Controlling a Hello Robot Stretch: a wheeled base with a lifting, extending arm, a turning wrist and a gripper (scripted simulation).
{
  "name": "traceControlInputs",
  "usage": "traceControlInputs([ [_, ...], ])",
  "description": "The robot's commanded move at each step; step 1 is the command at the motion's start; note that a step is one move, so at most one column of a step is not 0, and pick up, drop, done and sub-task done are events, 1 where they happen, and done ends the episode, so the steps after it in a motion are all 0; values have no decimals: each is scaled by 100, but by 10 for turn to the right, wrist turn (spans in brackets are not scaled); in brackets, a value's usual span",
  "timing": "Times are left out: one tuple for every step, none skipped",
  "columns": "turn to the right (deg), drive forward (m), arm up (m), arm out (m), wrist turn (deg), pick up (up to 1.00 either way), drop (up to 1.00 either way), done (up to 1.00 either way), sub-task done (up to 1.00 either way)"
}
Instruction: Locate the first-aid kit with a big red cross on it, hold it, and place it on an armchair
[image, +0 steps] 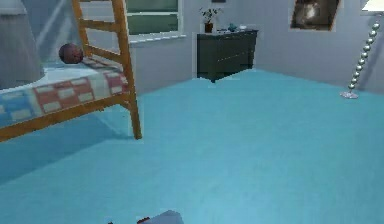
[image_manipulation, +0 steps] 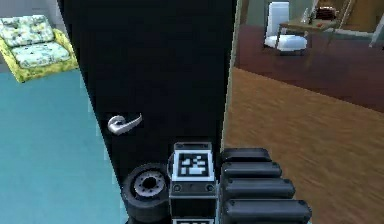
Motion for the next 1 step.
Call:
traceControlInputs([
  [0, 45, 0, 0, 0, 0, 0, 0, 0],
])
